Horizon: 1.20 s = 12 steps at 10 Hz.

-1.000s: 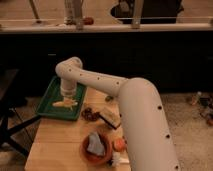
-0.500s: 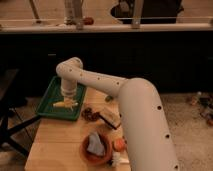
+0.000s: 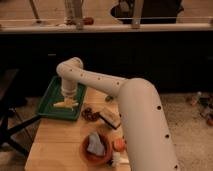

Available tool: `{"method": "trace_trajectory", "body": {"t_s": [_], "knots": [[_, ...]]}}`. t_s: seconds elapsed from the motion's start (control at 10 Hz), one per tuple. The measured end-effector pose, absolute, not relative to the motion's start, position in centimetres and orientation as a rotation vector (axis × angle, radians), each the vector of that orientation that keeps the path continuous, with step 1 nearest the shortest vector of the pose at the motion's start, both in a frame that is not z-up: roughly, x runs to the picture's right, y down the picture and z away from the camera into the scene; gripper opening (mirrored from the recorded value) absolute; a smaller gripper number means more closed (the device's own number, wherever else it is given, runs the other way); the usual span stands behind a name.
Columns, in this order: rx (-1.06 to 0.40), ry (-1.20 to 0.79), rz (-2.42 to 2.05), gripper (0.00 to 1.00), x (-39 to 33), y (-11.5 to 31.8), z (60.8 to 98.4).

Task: Place banana in tray

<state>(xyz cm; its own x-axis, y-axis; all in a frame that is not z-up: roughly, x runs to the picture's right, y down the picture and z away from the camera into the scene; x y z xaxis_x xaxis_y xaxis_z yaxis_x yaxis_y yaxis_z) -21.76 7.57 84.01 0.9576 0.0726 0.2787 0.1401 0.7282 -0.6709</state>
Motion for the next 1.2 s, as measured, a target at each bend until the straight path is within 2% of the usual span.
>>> {"method": "trace_trajectory", "body": {"t_s": [0.2,0.3,0.5,0.6,0.9,1.1,1.2], "knots": [[-0.759,-0.295,-0.037,0.25,-21.67,7.61,84.06],[-0.761,-0.294,-0.037,0.35,-21.62,7.64,84.08],[-0.763,-0.292,-0.036,0.44,-21.55,7.62,84.08],[-0.764,-0.291,-0.036,0.45,-21.49,7.60,84.08],[-0.768,-0.288,-0.034,0.42,-21.37,7.67,84.13],[-0.771,-0.288,-0.036,0.30,-21.36,7.79,84.11],[-0.773,-0.288,-0.037,0.28,-21.35,7.89,84.13]]}}
